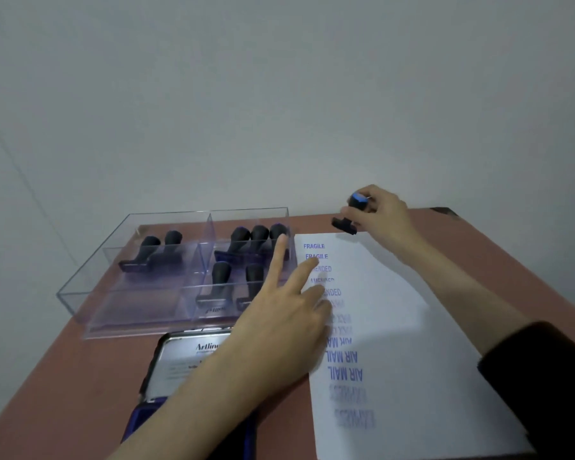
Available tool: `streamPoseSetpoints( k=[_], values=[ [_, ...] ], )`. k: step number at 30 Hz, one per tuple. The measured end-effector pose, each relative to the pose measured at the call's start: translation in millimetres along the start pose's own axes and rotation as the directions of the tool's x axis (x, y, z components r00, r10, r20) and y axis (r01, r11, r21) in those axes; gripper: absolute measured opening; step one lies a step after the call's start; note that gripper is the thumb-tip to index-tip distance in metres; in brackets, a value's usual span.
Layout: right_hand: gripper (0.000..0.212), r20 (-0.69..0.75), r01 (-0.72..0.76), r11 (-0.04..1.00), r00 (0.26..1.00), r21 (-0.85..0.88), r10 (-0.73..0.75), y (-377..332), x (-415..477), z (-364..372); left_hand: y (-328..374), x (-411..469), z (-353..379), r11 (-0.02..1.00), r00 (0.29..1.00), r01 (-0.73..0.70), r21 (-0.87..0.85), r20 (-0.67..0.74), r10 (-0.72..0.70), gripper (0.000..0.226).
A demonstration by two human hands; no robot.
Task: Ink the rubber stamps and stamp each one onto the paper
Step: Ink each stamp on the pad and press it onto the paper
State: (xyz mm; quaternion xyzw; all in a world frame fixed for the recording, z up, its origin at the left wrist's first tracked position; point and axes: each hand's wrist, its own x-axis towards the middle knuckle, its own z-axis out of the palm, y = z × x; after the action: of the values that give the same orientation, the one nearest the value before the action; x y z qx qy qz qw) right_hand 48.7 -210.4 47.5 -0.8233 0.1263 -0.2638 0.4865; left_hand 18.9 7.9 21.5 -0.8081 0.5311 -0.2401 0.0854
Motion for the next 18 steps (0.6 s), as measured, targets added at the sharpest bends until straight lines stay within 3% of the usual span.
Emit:
streamPoseSetpoints(
  k=[3, 8, 18],
  values=[
    [0.009, -0.021, 0.089, 0.982, 0.995, -0.166, -0.094, 6, 5, 12, 1, 0, -2, 1.0, 1.0, 0.011, -0.001, 0.013, -0.011, 0.027],
    [0.009, 0.084, 0.184, 0.932, 0.983, -0.311, -0.166, 13, 5, 18, 0, 1, -2, 1.0, 1.0, -0.006, 0.021, 0.024, 0.005, 0.027],
    [0.008, 0.174, 0.222, 0.907, 0.97, -0.359, -0.169, 20, 5, 18, -1, 2, -3, 1.0, 1.0, -0.015, -0.012, 0.017, 0.016, 0.028]
  ],
)
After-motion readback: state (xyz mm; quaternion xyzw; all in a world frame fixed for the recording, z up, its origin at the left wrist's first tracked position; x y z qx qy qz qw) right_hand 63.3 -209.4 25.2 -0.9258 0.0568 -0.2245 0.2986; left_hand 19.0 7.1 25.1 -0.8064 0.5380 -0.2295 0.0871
